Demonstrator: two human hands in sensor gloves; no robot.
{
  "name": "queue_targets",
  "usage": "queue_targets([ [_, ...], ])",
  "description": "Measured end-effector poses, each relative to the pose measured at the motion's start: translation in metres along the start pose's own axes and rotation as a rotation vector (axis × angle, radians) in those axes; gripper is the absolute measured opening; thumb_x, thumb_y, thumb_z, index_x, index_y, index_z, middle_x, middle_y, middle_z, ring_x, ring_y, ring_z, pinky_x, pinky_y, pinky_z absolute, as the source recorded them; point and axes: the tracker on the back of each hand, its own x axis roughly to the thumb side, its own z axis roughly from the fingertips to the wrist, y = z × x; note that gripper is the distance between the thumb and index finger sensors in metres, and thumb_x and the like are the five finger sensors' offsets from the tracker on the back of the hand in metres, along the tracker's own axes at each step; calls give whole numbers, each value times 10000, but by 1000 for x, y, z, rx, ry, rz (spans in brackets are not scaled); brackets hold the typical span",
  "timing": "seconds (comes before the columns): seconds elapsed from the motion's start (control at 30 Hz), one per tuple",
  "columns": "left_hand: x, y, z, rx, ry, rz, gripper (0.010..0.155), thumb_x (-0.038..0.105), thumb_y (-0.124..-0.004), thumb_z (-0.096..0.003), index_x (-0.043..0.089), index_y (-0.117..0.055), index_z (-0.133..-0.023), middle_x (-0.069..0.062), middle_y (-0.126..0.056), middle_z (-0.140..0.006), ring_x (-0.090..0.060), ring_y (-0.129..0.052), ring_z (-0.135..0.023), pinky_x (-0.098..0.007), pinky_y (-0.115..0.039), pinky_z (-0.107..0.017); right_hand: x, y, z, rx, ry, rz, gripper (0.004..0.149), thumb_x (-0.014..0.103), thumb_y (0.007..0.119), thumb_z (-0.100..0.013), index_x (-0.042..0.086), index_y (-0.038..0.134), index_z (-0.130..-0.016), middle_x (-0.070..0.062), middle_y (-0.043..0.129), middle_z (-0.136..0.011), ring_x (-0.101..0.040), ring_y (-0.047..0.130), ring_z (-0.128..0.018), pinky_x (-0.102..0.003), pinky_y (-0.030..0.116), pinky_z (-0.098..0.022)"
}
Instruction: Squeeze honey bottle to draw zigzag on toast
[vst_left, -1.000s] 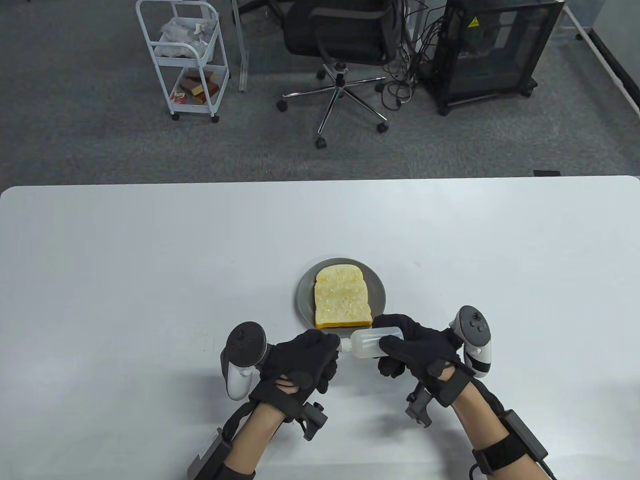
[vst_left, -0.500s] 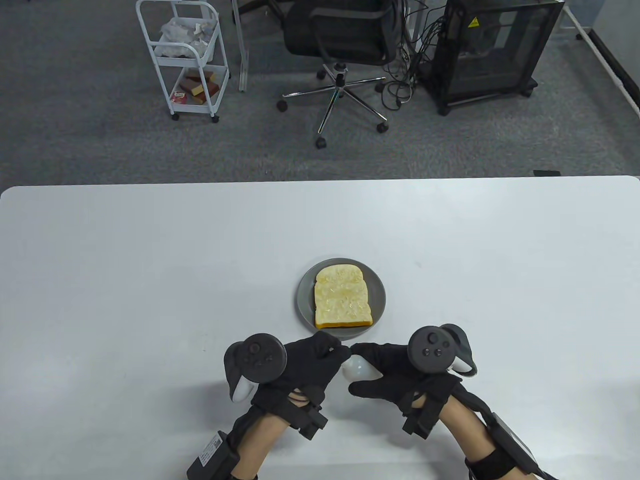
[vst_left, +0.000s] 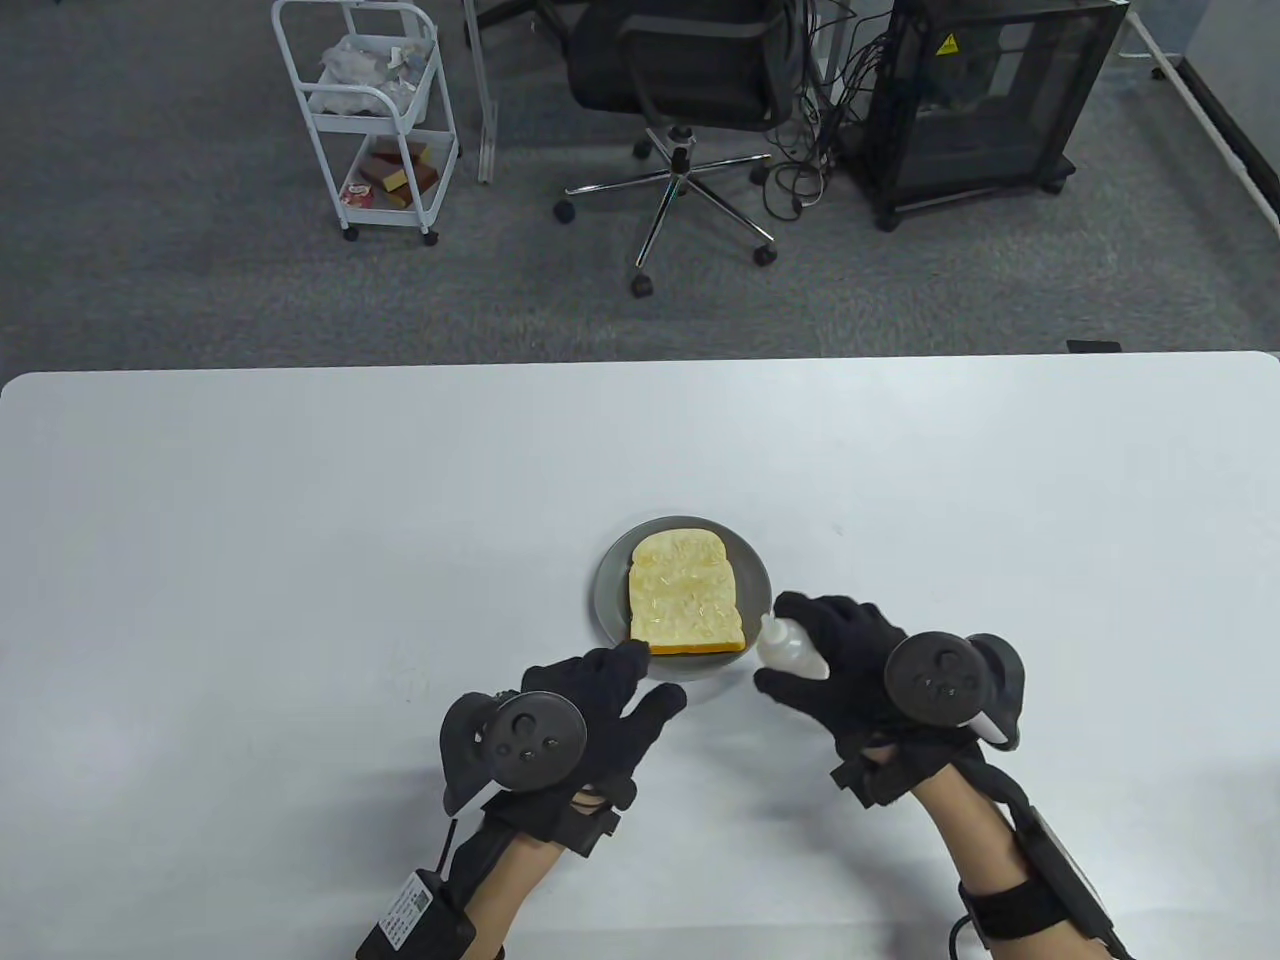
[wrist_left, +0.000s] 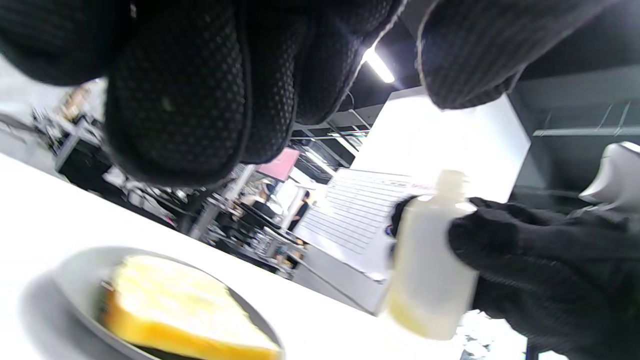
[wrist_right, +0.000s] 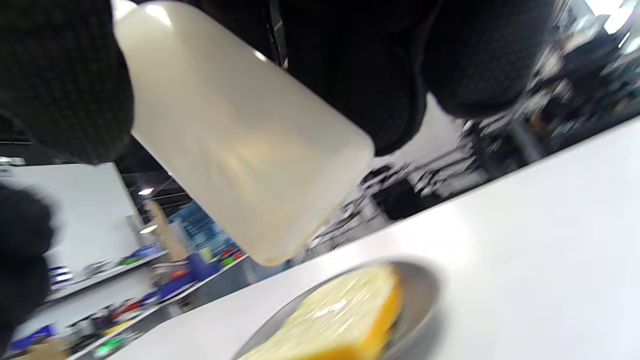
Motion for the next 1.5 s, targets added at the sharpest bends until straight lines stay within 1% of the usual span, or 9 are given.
queue_targets([
  [0.13, -22, 7, -2, 42, 73, -145, 654, 621, -782, -526, 107, -770, -930, -224, -946, -797, -396, -1031, -546, -581, -783, -448, -33, -18, -20, -89, 112, 16, 779, 614, 929, -415, 137, 742, -1002, -155, 896, -883, -390, 936, -692, -574, 803, -470],
  [0.27, -41, 6, -4, 8, 141, -257, 734, 672, -754, -518, 122, -679, -998, -237, -844, -924, -452, -945, -716, -632, -721, -530, -63, -18, -38, -77, 212, 55, 771, 589, 939, -421, 157, 703, -1015, -161, 899, -905, -393, 952, -709, -572, 810, -466],
  [0.37, -56, 3, -6, -23, 179, -341, 827, 739, -708, -497, 141, -585, -1055, -243, -706, -1048, -504, -812, -873, -679, -646, -599, -84, -8, -51, -69, 305, 56, 782, 550, 960, -414, 127, 690, -1013, -180, 887, -921, -396, 966, -711, -561, 820, -461],
  [0.5, -74, 1, -6, -133, 259, -334, 898, 799, -631, -492, 197, -399, -1118, -224, -406, -1184, -575, -487, -1050, -755, -442, -681, -100, 7, -64, -43, 402, 108, 793, 506, 970, -409, 71, 682, -1007, -211, 864, -923, -407, 984, -705, -534, 841, -455],
  [0.6, -82, 2, -6, -137, 275, -340, 913, 805, -617, -490, 211, -343, -1126, -213, -295, -1205, -582, -356, -1077, -772, -330, -693, -112, 17, -70, -49, 486, 129, 796, 496, 973, -402, 57, 686, -1000, -217, 866, -912, -400, 1001, -689, -511, 859, -446],
  [0.87, -87, 2, -7, -165, 288, -331, 905, 802, -615, -492, 220, -338, -1128, -203, -282, -1210, -566, -319, -1094, -778, -282, -695, -131, 25, -82, -73, 543, 175, 801, 482, 977, -394, 40, 684, -995, -226, 869, -901, -396, 1009, -674, -489, 872, -434],
  [1.13, -86, 0, -6, -172, 288, -338, 898, 800, -614, -494, 217, -353, -1126, -204, -292, -1208, -569, -321, -1089, -777, -276, -695, -146, 32, -78, -26, 622, 128, 843, 477, 977, -395, 14, 641, -1014, -241, 845, -915, -432, 983, -678, -519, 854, -421],
  [1.23, -86, 0, -6, -171, 287, -342, 898, 801, -613, -494, 219, -352, -1126, -204, -292, -1208, -571, -318, -1090, -778, -275, -694, -139, 22, -74, -47, 581, 177, 917, 508, 967, -391, -21, 582, -1033, -269, 799, -941, -463, 937, -716, -535, 835, -429],
  [1.5, -80, 4, -6, -150, 276, -360, 899, 800, -615, -493, 216, -358, -1127, -207, -298, -1209, -574, -326, -1088, -780, -271, -694, -101, -22, -46, -90, 394, 160, 889, 510, 920, -427, -33, 571, -1039, -288, 773, -955, -492, 903, -736, -571, 805, -453],
])
